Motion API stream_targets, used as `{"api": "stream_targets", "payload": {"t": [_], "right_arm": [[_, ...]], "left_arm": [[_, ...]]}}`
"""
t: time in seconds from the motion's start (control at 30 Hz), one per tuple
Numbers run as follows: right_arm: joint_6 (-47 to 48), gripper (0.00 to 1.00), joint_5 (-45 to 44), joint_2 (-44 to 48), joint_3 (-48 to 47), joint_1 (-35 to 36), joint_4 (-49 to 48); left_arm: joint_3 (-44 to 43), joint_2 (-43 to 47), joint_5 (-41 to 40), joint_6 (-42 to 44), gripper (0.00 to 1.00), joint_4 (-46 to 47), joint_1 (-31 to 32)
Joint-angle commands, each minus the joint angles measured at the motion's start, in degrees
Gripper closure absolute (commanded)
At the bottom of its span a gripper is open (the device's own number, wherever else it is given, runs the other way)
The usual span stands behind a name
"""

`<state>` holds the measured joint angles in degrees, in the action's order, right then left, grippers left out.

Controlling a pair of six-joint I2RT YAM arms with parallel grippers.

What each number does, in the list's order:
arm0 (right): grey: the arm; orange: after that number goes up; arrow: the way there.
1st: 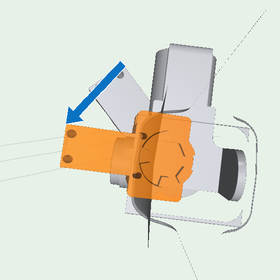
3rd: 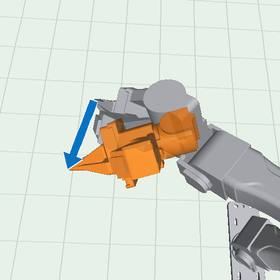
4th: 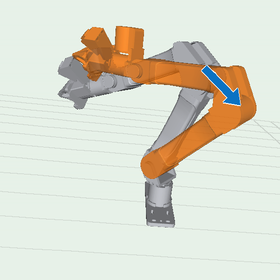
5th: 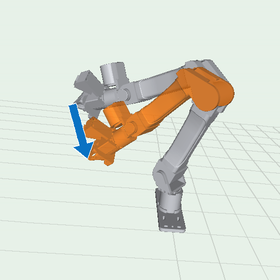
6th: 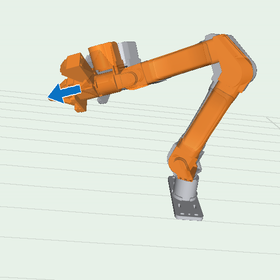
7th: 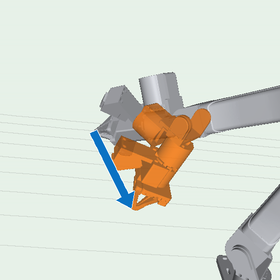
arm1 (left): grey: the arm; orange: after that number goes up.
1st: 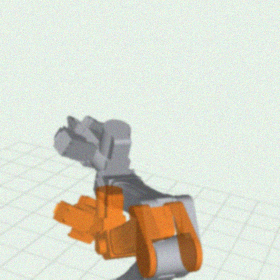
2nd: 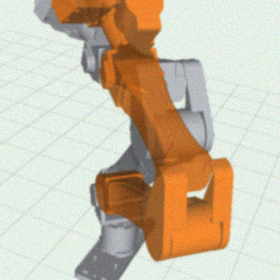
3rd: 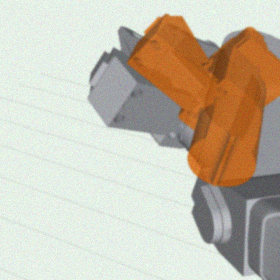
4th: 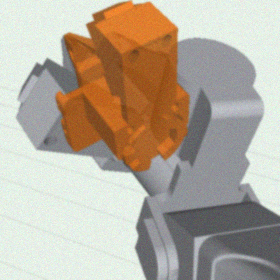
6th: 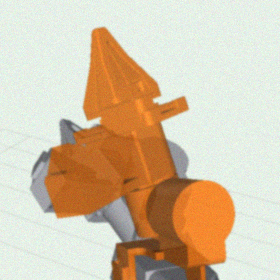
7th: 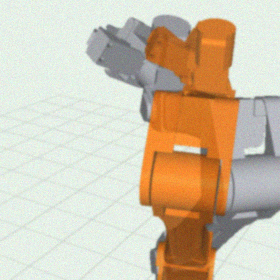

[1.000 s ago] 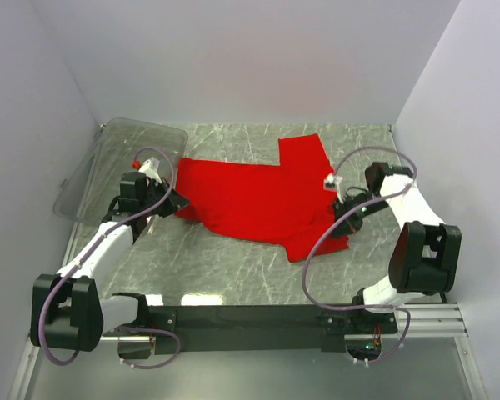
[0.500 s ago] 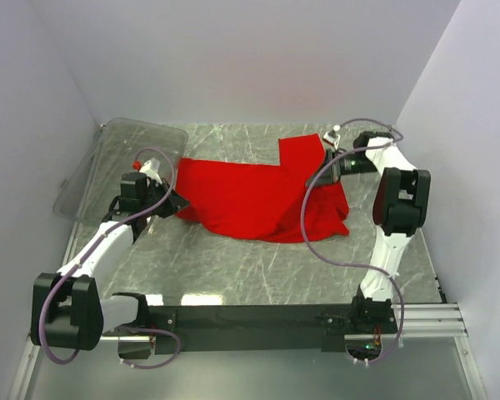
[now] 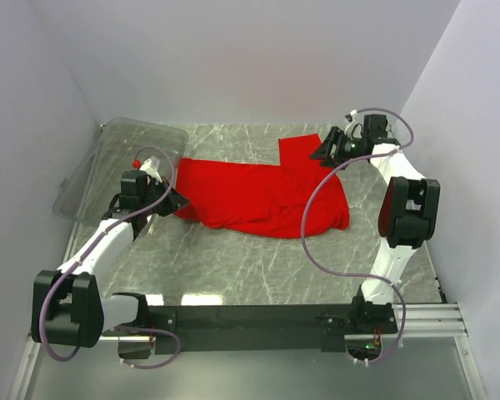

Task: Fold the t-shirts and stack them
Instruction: Flatten the tshirt out

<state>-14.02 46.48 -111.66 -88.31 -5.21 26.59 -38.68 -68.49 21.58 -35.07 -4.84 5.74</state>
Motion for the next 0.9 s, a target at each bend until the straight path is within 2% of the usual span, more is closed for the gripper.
{"api": "stream_targets", "payload": {"t": [0.0, 0.03, 0.1, 0.17, 0.2, 0.23, 0.27, 0.3, 0.37, 0.4, 0.47, 0.6, 0.87], "right_arm": [[-13.47, 0.21, 2.09, -0.4, 3.49, -1.73, -6.81], [-13.75, 0.17, 3.95, -0.75, 3.59, -2.08, -6.29], [-12.19, 0.17, 6.95, -0.76, 3.24, -3.31, -4.71], [-3.79, 0.19, 5.91, 1.52, 0.61, -3.14, 0.61], [3.14, 0.2, 5.21, 2.4, -0.79, -2.53, 3.96], [18.18, 0.22, 3.63, 4.24, -2.37, -1.74, 7.48], [25.03, 0.25, 2.14, 5.04, -2.13, -1.03, 12.65], [37.89, 0.3, 2.12, 5.74, -1.69, 0.89, 15.39], [47.11, 0.37, -2.59, 5.93, -1.34, 3.79, 23.28], [53.33, 0.44, -4.8, 5.75, -0.81, 7.11, 24.55], [54.62, 0.44, -12.42, 6.89, 3.66, 9.86, 19.94], [55.94, 0.34, -21.49, 8.65, 9.56, 14.61, 11.39], [57.88, 0.32, -26.96, 3.64, 7.19, 19.89, 10.85]], "left_arm": [[-3.16, -0.59, -0.05, 1.05, 0.99, 0.71, 0.06], [-3.25, -0.68, 0.04, 1.06, 0.99, 0.71, 0.06], [-3.07, -0.77, 0.12, 0.88, 0.99, 1.24, 0.06], [-2.81, -0.86, 0.12, 0.62, 0.99, 1.59, 0.06], [-2.81, -0.77, 0.3, 0.53, 0.99, 1.76, 0.06], [-2.72, -0.68, 0.3, 0.53, 0.99, 1.85, 0.06], [-2.81, -0.68, 0.21, 0.44, 0.99, 1.85, 0.06], [-2.72, -0.68, 0.39, 0.35, 0.99, 2.03, 0.06], [-2.81, -0.77, 0.56, 0.44, 0.99, 2.03, 0.06], [-2.9, -0.86, 0.48, 0.35, 0.99, 2.03, 0.06], [-2.72, -0.86, 0.56, 0.27, 0.99, 2.2, 0.06], [-2.19, -0.33, 0.57, 0.35, 0.99, 2.03, 0.06], [-1.84, 0.28, 0.48, 0.35, 0.99, 2.12, 0.06]]}}
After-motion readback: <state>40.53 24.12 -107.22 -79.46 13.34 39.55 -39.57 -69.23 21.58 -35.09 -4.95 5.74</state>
